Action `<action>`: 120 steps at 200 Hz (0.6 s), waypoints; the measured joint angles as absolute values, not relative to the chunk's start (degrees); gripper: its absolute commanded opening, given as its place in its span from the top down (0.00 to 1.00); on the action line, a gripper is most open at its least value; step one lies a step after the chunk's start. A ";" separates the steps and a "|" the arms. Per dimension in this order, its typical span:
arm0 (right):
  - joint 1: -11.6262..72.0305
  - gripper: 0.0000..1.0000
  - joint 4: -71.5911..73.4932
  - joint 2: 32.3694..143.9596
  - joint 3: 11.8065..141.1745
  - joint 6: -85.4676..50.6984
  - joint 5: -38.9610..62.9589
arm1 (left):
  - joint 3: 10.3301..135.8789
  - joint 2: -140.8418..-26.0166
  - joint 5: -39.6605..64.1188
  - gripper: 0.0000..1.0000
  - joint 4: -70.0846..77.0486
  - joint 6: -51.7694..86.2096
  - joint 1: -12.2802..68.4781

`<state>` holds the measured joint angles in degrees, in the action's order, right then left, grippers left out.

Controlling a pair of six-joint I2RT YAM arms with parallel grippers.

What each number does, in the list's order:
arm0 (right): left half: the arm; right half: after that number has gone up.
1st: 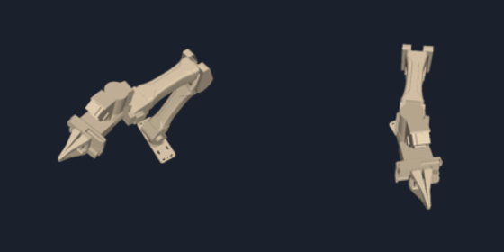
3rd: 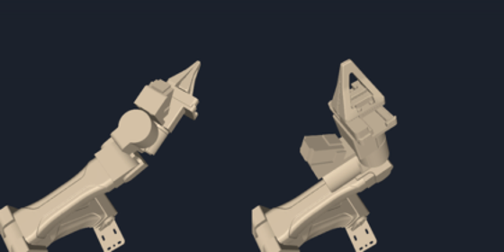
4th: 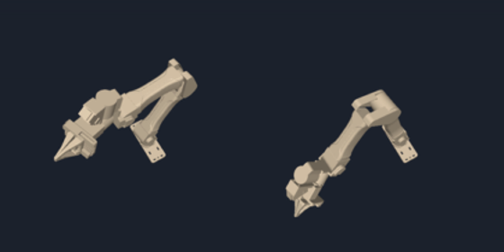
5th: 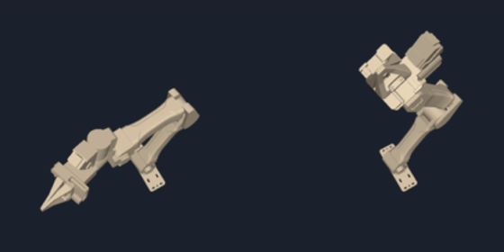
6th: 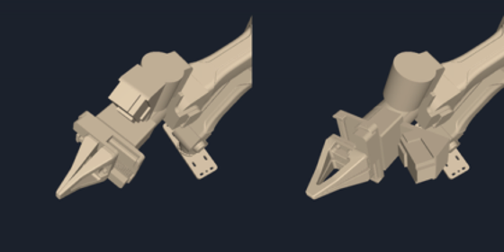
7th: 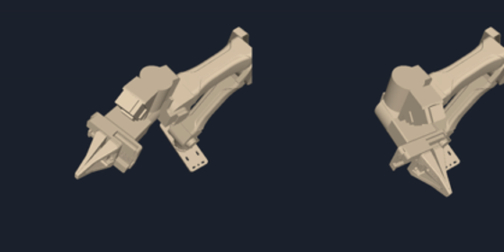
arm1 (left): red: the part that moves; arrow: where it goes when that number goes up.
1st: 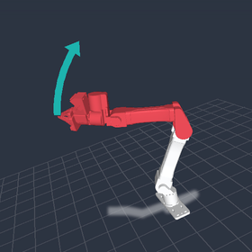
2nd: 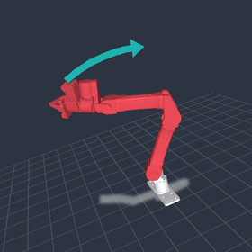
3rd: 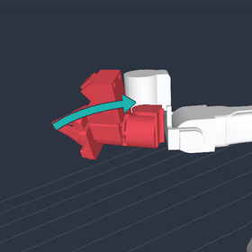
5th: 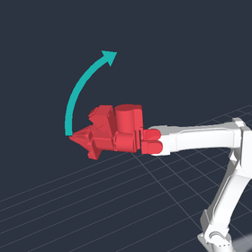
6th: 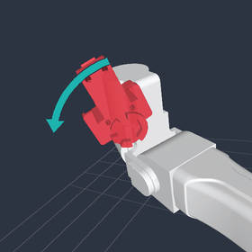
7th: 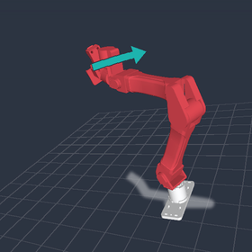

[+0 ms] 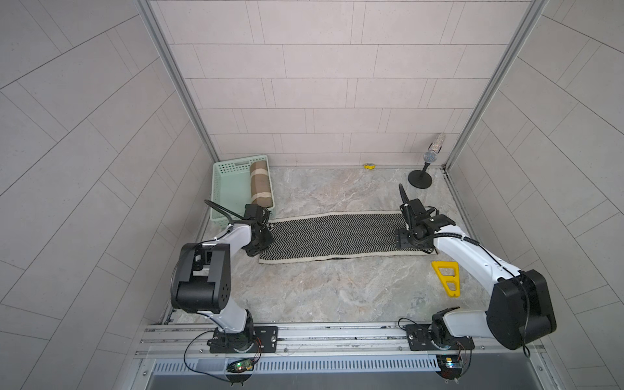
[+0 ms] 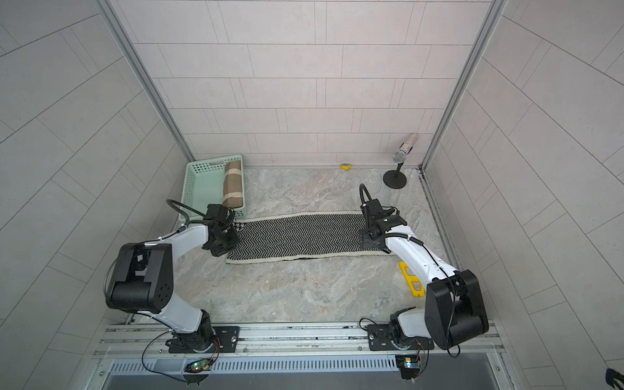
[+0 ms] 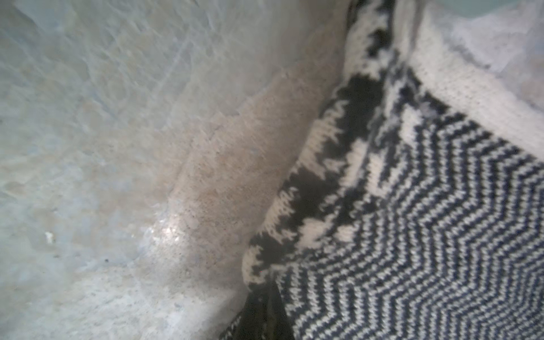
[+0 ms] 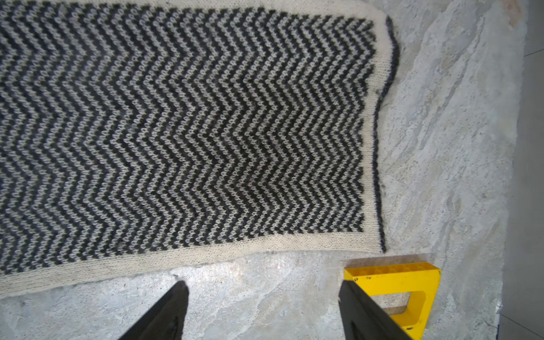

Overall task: Roll up the scarf and place it into the basket
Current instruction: Fold the scarf at the center of the board.

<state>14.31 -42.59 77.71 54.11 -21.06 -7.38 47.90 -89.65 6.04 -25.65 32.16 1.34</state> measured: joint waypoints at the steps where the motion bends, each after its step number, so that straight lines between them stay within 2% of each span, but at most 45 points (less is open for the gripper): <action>1: 14.28 0.17 -42.59 77.76 54.11 -21.06 -7.40 | 47.90 -89.54 6.04 1.00 -25.78 32.18 1.34; 25: 13.87 0.18 -42.61 79.64 54.08 -21.08 -7.88 | 49.25 -81.62 3.14 1.00 -31.70 31.62 1.39; 73: 12.95 0.21 -42.35 81.84 54.08 -21.58 -6.31 | 56.99 -64.86 -9.82 1.00 -43.86 27.66 1.13; 99: 12.95 0.24 -41.47 82.85 54.08 -21.89 -4.10 | 60.45 -62.46 -13.06 1.00 -49.36 25.17 1.02; 120: 12.86 0.25 -40.93 83.70 54.08 -21.96 -2.33 | 63.72 -62.46 -10.79 1.00 -51.42 23.75 1.04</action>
<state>12.86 -40.93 83.70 54.08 -21.96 -2.33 63.72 -62.46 -10.79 -51.42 23.75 1.04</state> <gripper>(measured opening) 0.757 0.057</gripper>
